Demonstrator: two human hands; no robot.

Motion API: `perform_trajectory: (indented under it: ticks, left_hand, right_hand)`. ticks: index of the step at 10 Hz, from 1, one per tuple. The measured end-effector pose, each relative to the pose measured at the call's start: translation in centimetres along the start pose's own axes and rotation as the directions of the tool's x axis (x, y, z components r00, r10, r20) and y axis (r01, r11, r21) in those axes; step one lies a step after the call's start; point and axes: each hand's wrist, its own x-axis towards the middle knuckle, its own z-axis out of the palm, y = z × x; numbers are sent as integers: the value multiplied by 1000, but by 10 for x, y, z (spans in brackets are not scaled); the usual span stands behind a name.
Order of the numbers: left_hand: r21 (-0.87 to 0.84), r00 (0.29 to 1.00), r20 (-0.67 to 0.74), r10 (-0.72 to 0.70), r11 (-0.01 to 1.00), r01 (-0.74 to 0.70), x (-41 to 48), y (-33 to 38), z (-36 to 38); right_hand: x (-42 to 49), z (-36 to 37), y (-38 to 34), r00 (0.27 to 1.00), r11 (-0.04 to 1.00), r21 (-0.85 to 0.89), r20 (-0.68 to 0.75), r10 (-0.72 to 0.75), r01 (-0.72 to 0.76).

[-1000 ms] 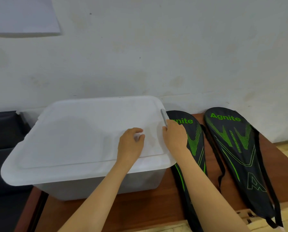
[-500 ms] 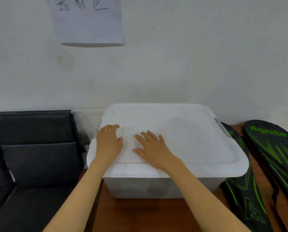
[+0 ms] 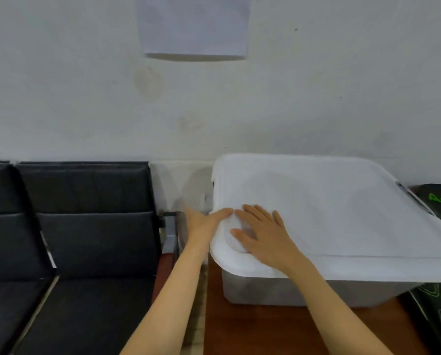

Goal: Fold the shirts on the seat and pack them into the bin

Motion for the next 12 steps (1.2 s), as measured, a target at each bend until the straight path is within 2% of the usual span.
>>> perform_trajectory:
  ticks: [1,2,3,4,7,8,9,10,11,12]
  left_hand:
    - [91,973,-43,228,970,-224,-2,-4,0]
    - [207,920,-13,391,901,-380,-7,-2,2]
    - [251,916,-5,400,888,-386,-5,-3,1]
    - [268,913,26,407,877,-399,2,-8,-1]
    - [345,854,103,509,787,-511,5,-6,0]
    - [352,858,100,504,789,-504,1,-4,1]
    - [346,858,94,505,792,-504,-1,-1,1]
    - [394,864,127,488,774,-496,2,1,1]
    - [514,879,211,427,716,-471,5,3,-2]
    - [633,889,308,339,624,-458,1,29,-7]
  right_hand:
    - [1,3,2,997,996,85,-73,12,-6]
    - [2,7,6,988,987,158,-150,42,-18]
    - [1,7,8,963,975,217,-244,109,-56]
    - [-1,8,6,950,970,225,-274,149,-87]
    - [2,11,8,938,984,149,-316,142,-99]
    - [3,11,8,931,982,133,-322,170,-134]
    - [5,10,9,907,966,75,-335,257,-246]
    - [7,8,8,909,953,6,-298,292,-304]
    - [4,6,3,931,956,2,-226,287,-294]
    - [6,-14,7,957,959,7,-55,284,-284]
